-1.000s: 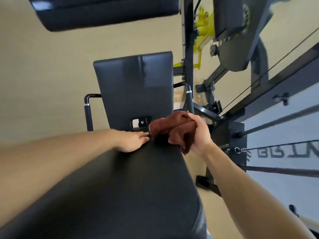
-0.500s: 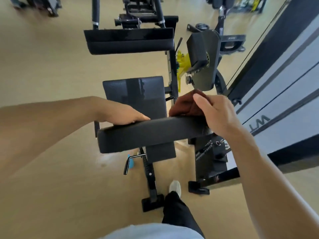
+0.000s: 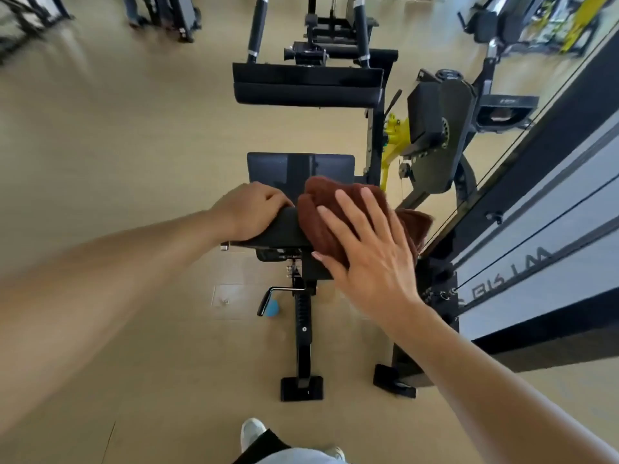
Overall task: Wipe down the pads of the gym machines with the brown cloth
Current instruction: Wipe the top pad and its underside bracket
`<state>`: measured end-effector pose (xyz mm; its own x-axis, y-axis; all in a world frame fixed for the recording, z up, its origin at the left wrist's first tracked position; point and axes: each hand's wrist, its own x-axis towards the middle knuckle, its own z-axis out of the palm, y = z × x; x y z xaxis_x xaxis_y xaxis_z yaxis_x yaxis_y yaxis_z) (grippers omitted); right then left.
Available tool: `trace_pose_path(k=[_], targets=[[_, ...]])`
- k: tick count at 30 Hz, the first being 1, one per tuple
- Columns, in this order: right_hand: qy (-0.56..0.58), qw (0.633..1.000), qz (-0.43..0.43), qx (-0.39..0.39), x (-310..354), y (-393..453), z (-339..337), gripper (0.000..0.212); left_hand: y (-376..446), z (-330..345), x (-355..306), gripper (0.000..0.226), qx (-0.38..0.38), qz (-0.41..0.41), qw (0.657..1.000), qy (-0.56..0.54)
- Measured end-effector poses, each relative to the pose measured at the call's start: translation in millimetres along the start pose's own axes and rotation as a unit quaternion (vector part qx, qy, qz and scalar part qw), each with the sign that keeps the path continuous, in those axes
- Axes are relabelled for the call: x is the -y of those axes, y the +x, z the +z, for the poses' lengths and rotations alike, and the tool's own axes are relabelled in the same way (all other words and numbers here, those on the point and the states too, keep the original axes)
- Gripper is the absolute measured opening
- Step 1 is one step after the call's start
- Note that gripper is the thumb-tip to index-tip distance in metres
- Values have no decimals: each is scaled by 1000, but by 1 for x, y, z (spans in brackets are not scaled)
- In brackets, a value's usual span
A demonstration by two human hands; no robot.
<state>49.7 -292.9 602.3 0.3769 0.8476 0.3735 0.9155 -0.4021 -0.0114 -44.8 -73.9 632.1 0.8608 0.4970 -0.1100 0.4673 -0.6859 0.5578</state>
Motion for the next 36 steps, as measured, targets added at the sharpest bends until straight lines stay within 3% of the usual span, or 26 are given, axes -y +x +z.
trace_pose_path(k=[3,5,7,8,9,10,14,16,17,18,20,22,29,31,34,36], targets=[[11,999,23,-40,-22,-35,12,63,-2,1,-1,41,-17,-18,1000,-2],[86,990,53,-96,-17,-56,24,60,-3,3,-3,40,-42,-29,999,-13],[223,956,115,-150,7,-76,35,54,-5,8,-2,38,-59,-30,998,-25],[317,919,167,-164,25,-80,39,51,-5,5,-3,36,-71,-32,996,-36],[422,861,236,-160,45,-84,37,48,-5,7,-1,36,-84,-37,995,-46],[523,779,313,-146,62,-82,34,45,-6,7,0,36,-93,-50,993,-51],[704,394,581,-107,97,-53,21,28,-13,13,5,43,-124,-54,989,-59],[768,199,603,-89,95,-39,26,37,-16,15,6,47,-146,-51,986,-62],[790,150,590,-74,101,-34,27,39,-16,14,9,49,-150,-48,986,-61],[807,130,573,-53,107,-32,33,40,-16,14,11,50,-151,-44,986,-62],[827,138,545,-15,124,-30,52,47,-13,14,16,51,-145,-30,987,-64],[834,134,534,-32,140,-22,78,52,-12,14,23,51,-130,-6,990,-62],[813,175,549,-85,166,30,146,52,-6,14,43,61,-101,84,986,-103],[812,174,545,-116,175,35,151,51,-3,15,47,62,-88,97,983,-127],[789,215,558,-143,196,12,132,40,-3,15,48,62,-84,96,981,-148],[785,220,560,-145,206,-4,110,43,-5,14,49,61,-79,96,981,-146]])
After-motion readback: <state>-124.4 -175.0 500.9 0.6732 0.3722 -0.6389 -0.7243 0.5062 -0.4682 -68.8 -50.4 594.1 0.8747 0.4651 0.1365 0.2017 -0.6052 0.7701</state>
